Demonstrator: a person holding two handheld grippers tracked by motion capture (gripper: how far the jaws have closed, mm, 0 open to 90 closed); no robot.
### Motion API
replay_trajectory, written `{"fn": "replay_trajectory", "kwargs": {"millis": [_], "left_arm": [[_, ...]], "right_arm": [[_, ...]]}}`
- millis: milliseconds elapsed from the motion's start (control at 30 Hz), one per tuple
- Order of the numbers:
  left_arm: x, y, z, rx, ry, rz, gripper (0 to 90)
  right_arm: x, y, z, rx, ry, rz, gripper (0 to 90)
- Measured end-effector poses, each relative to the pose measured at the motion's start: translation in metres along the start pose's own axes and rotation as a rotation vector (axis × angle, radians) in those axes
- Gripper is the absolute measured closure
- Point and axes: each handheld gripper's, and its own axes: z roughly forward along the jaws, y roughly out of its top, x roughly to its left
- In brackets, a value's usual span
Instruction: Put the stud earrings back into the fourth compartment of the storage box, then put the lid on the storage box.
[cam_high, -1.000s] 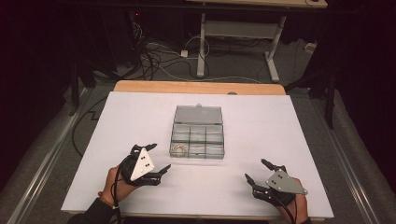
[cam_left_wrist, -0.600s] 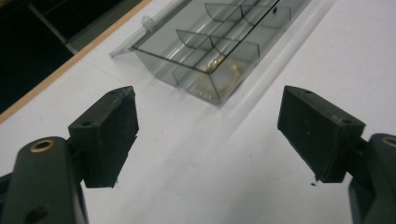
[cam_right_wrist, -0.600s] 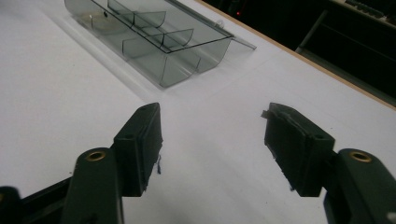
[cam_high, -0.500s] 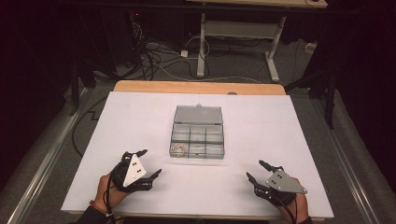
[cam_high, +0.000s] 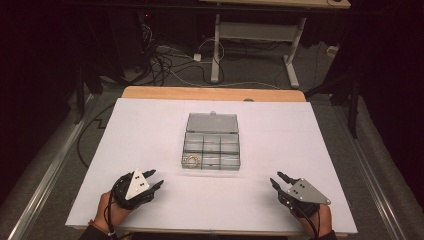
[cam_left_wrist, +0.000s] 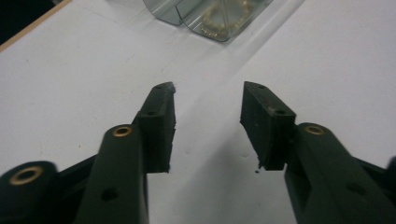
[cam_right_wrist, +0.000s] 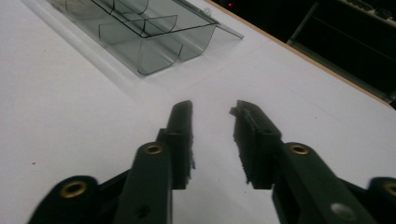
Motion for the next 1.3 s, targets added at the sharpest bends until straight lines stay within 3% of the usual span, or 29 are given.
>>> {"fn": "replay_trajectory", "kwargs": {"millis": [133,300,700,1300], "left_arm": [[0.002,0.000,0.000,0.012,-0.022,0.001,75.4],[0.004,-0.001,0.001,0.023,-0.039,0.017,85.2],[0.007,-0.002,0.002,0.022,-0.061,0.023,87.1],[0.010,-0.001,0.007,0.046,-0.075,0.024,87.0]], "right_arm": [[0.000,0.001,0.000,0.019,0.019,-0.017,83.4],[0.000,0.002,0.001,0.031,0.045,-0.029,90.0],[0.000,0.002,0.010,0.050,0.065,-0.042,90.0],[-0.007,0.000,0.014,0.062,0.068,-0.011,89.3]]}}
